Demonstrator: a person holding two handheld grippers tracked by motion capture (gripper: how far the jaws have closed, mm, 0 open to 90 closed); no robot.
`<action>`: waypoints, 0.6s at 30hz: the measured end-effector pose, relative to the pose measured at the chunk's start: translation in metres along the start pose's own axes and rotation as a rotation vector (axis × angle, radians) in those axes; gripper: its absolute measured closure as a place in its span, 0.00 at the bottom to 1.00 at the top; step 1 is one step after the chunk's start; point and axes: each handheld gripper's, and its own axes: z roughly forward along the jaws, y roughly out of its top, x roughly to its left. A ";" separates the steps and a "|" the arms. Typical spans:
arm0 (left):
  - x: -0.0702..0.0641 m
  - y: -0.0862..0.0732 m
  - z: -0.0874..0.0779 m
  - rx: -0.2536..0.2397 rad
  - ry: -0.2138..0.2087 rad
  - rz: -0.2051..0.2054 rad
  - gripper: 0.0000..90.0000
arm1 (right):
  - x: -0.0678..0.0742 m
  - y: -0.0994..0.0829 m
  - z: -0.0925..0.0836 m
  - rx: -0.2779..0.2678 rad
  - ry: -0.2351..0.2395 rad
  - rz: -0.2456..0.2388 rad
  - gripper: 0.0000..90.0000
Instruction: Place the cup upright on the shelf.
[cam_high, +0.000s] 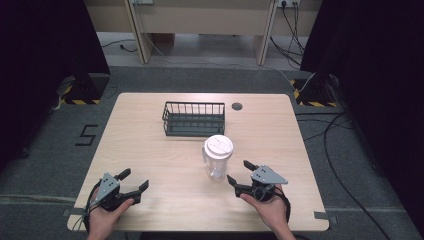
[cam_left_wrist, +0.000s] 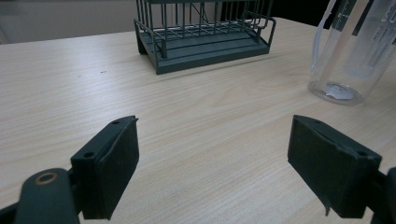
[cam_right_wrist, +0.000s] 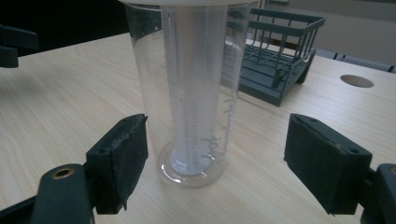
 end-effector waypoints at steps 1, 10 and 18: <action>0.000 0.000 0.000 0.000 -0.001 0.000 0.18 | 0.001 0.000 0.007 0.007 0.011 0.005 0.24; 0.000 0.000 0.000 -0.001 -0.002 0.001 0.18 | 0.006 0.002 0.028 0.014 0.033 0.008 0.22; 0.000 0.001 0.000 -0.003 -0.003 0.002 0.18 | 0.005 0.003 0.042 0.022 0.028 0.008 0.19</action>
